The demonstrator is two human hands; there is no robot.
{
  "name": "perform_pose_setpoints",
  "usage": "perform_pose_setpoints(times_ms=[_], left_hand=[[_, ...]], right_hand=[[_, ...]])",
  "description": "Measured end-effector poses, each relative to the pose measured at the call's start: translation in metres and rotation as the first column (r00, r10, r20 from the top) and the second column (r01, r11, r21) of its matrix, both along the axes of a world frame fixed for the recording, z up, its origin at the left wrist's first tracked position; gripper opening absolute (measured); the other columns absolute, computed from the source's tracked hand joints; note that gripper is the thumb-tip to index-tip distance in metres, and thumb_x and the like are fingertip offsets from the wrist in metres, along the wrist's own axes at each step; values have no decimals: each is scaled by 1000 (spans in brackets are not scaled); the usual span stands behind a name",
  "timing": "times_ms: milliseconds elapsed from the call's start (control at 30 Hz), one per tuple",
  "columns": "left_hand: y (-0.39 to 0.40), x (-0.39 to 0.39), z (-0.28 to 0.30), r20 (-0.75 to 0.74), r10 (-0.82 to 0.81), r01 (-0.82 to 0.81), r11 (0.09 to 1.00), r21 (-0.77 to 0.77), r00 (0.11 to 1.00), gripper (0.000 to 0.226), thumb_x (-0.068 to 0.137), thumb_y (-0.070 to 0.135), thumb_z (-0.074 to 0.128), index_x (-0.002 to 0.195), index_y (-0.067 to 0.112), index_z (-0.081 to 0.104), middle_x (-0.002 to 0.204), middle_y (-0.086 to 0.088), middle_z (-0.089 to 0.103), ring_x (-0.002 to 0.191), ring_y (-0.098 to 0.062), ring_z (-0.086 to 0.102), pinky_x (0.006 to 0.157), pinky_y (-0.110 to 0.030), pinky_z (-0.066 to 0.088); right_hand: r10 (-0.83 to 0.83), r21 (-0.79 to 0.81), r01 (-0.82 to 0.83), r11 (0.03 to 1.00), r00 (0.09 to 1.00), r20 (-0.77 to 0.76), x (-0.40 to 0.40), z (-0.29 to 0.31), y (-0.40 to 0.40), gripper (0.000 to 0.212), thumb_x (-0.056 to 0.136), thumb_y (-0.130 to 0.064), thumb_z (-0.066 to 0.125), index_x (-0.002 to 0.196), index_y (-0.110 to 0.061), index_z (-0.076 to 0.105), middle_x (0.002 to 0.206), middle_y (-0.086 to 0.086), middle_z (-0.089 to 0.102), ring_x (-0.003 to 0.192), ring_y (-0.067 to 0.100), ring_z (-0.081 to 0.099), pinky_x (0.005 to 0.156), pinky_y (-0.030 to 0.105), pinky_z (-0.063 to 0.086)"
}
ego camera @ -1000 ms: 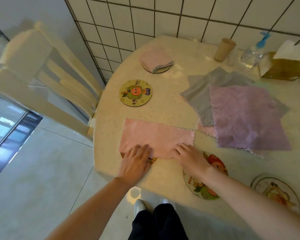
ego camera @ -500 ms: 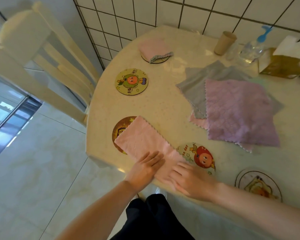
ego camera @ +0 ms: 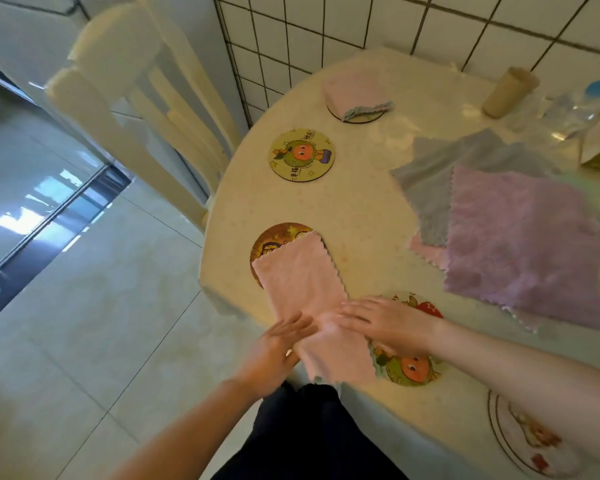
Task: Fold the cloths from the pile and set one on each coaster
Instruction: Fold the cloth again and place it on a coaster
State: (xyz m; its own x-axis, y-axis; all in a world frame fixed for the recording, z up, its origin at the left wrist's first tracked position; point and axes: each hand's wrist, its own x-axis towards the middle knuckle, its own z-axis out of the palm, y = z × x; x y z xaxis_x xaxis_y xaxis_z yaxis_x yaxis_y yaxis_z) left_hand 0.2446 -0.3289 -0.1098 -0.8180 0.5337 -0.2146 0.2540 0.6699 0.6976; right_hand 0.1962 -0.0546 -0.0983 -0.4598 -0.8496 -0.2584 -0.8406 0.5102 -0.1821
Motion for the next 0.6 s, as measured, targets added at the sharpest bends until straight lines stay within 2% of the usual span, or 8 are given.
perform_pose_setpoints(times_ms=[67, 100, 167, 233, 300, 400, 500, 600], left_hand=[[-1, -9, 3, 321, 185, -217, 974, 64, 929, 30, 94, 21, 50, 121, 21, 63, 127, 3, 60, 118, -8, 50, 100, -17, 35], [1, -16, 9, 436, 283, -340, 939, 56, 854, 29, 89, 35, 50, 106, 18, 68, 104, -5, 67, 95, -14, 56, 84, -25, 42], [4, -31, 17, 552, 457, -567, 823, 35, 698, 56, 77, 62, 47, 85, 10, 64, 77, -10, 54, 71, -18, 45, 65, -32, 34], [3, -49, 22, 634, 556, -727, 686, 15, 538, 58, 86, 58, 51, 82, 1, 62, 79, -12, 54, 72, -21, 49, 67, -34, 38], [0, -64, 21, 693, 580, -800, 600, -9, 428, 45, 93, 46, 53, 85, 3, 64, 92, -13, 65, 84, -27, 62, 78, -39, 51], [-3, -74, 22, 746, 572, -843, 537, -27, 341, 34, 94, 34, 56, 107, 4, 64, 107, -16, 69, 95, -30, 67, 75, -36, 59], [-3, -76, 26, 752, 561, -842, 540, -15, 346, 30, 94, 29, 57, 115, 7, 60, 107, -13, 68, 89, -25, 68, 56, -25, 57], [-4, -80, 29, 736, 573, -866, 499, 37, 362, 21, 94, 26, 58, 110, 13, 58, 105, -13, 67, 83, -25, 69, 53, -25, 55]], right_hand=[[-138, -45, 149, 988, 971, 197, -7, 4, -6, 66, 80, -18, 57, 142, -22, 33, 143, 0, 43, 131, 16, 40, 111, 32, 31], [-245, -77, 281, 957, 919, 310, -8, 6, -9, 64, 81, -25, 59, 140, -29, 34, 137, -4, 49, 124, 12, 46, 106, 30, 37], [-421, -130, 572, 810, 721, 551, -16, 15, -21, 58, 79, -37, 63, 132, -40, 41, 123, -11, 58, 108, 6, 56, 89, 29, 50], [-488, -87, 793, 603, 453, 746, -32, 16, -36, 47, 79, -42, 67, 123, -35, 53, 113, -13, 63, 100, 4, 60, 83, 27, 53], [-561, -10, 885, 465, 304, 770, -49, 12, -48, 28, 84, -43, 62, 101, -20, 62, 93, -9, 64, 82, 7, 60, 69, 27, 49], [-671, -10, 934, 358, 265, 693, -65, 6, -62, 31, 91, -30, 55, 64, -16, 45, 62, -5, 46, 57, 11, 40, 52, 29, 28], [-703, -43, 955, 293, 246, 668, -76, 7, -71, 28, 91, -24, 53, 65, -20, 44, 61, -8, 49, 58, 11, 45, 51, 27, 31], [-685, -45, 965, 258, 216, 696, -83, 6, -75, 20, 90, -23, 55, 70, -20, 50, 66, -8, 55, 60, 9, 50, 52, 23, 37]])
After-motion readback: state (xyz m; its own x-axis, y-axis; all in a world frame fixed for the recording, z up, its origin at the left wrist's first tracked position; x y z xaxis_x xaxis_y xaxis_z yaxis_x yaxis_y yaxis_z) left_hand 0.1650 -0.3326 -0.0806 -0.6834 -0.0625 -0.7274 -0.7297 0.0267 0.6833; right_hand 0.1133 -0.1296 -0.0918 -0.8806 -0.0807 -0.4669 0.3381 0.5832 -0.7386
